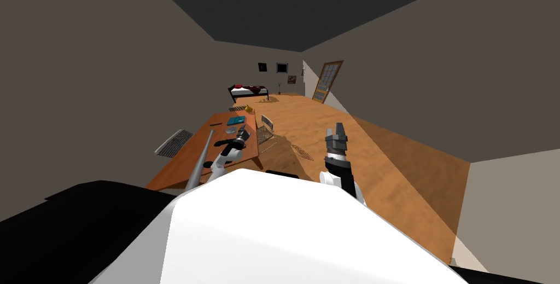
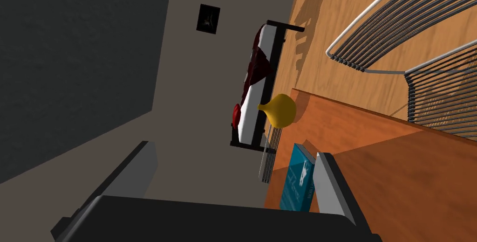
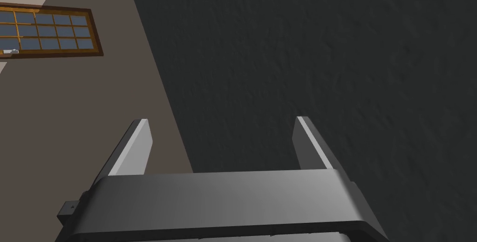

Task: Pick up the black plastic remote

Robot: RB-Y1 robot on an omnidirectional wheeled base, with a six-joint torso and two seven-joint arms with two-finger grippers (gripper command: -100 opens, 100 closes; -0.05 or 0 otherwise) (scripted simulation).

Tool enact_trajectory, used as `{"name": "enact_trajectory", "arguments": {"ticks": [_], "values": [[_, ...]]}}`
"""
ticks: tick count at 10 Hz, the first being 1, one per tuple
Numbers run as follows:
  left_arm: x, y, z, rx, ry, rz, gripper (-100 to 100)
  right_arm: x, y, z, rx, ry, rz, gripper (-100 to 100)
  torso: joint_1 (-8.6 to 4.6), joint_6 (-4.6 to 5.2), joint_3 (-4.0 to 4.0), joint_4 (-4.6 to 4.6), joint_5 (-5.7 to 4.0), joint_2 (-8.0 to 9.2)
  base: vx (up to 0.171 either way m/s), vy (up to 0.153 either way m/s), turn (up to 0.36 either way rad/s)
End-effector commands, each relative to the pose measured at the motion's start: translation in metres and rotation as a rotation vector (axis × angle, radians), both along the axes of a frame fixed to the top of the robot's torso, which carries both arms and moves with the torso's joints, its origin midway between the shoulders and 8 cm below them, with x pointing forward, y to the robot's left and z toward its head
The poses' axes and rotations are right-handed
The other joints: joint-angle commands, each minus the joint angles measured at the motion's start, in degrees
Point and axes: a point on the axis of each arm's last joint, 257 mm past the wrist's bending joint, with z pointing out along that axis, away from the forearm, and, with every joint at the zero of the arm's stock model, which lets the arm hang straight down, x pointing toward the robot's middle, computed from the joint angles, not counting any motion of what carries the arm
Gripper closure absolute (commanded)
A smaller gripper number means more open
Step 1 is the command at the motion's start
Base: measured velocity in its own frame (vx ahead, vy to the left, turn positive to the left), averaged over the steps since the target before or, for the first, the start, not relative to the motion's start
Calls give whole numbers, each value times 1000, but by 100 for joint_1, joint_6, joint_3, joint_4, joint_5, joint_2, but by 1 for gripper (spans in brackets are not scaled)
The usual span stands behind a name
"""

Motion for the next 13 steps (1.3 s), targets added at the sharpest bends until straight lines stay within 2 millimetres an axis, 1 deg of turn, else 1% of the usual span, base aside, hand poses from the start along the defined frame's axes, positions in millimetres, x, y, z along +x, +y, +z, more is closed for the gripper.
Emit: {"name": "enact_trajectory", "arguments": {"ticks": [1, 2, 3, 4, 5, 6, 7, 8, 9, 10, 11, 12, 13], "values": [[4, 12, -21, -25, 66, 8, -100, 0, 0, 0, 0, 0, 0, 0, 0, 0, 0, 0, 0, 0, 54, -56, -114], [2, 13, -31, -30, 97, 11, -100, 0, 0, 0, 0, 0, 0, 0, -5, 2, -1, 0, -1, -2, 35, -40, -64], [4, 23, -48, -49, 145, 19, -100, 0, 0, 0, 0, 0, 0, 0, -1, 2, 0, 0, 0, 1, 41, -31, -109], [2, 24, -58, -55, 177, 21, -100, 0, 0, 0, 0, 0, 0, 0, 2, 2, 0, 0, 1, 1, 44, -26, -80], [2, 24, -58, -55, 178, 21, -100, 0, 0, 0, 0, 0, 0, 0, 3, 0, 1, 0, 1, 2, 22, -11, 4], [1, 34, -78, -75, 237, 30, -100, 0, 0, 0, 0, 0, 0, 0, 8, -1, 5, 2, 1, 8, 36, -21, -129], [-1, 34, -83, -78, 256, 31, -100, 0, 0, 0, 0, 0, 0, 0, 7, 2, 3, 1, 2, 5, 33, -20, -59], [-2, 43, -97, -94, 299, 38, -100, 0, 0, 0, 0, 0, 0, 0, 6, -1, 3, 1, 1, 6, 47, -26, -91], [-6, 44, -108, -101, 335, 41, -100, 0, 0, 0, 0, 0, 0, 0, 4, 2, 1, 1, 1, 1, 39, -20, -53], [-8, 54, -121, -116, 380, 50, -100, 0, 0, 0, 0, 0, 0, 0, 6, -1, 2, 0, 1, 3, 43, -21, -104], [-12, 54, -131, -123, 410, 53, -100, 0, 0, 0, 0, 0, 0, 0, 7, 0, 2, 1, 1, 3, 39, -11, -51], [-13, 62, -139, -134, 446, 56, -100, 0, 0, 0, 0, 0, 0, 0, 9, -1, 2, 1, 2, 4, 48, -10, -87], [-21, 64, -154, -144, 491, 64, -100, 0, 0, 0, 0, 0, 0, 0, 10, 1, 1, 1, 2, 1, 39, -4, -56]]}}
